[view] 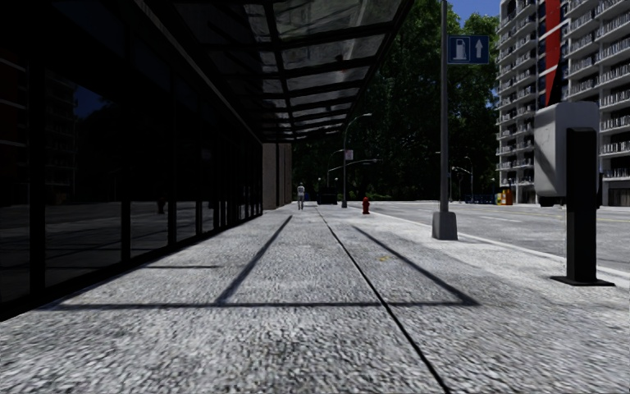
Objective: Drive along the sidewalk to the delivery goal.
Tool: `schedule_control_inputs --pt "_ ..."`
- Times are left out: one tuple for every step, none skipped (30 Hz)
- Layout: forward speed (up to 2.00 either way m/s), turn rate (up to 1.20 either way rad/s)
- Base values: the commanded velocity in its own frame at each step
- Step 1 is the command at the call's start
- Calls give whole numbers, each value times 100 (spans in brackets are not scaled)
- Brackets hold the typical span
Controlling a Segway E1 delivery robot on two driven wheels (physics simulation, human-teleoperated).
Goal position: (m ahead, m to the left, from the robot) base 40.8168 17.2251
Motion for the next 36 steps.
schedule_control_inputs --pt "200 0" --pt "200 0" --pt "200 0" --pt "200 0" --pt "200 0" --pt "200 0" --pt "200 0" --pt "200 0" --pt "200 0" --pt "200 0" --pt "200 0" --pt "200 0" --pt "200 0" --pt "200 0" --pt "200 0" --pt "200 0" --pt "200 0" --pt "200 0" --pt "200 0" --pt "200 0" --pt "200 0" --pt "200 0" --pt "200 0" --pt "200 0" --pt "200 0" --pt "200 0" --pt "200 0" --pt "200 0" --pt "200 0" --pt "200 0" --pt "200 0" --pt "200 0" --pt "200 0" --pt "200 0" --pt "200 0" --pt "200 0"
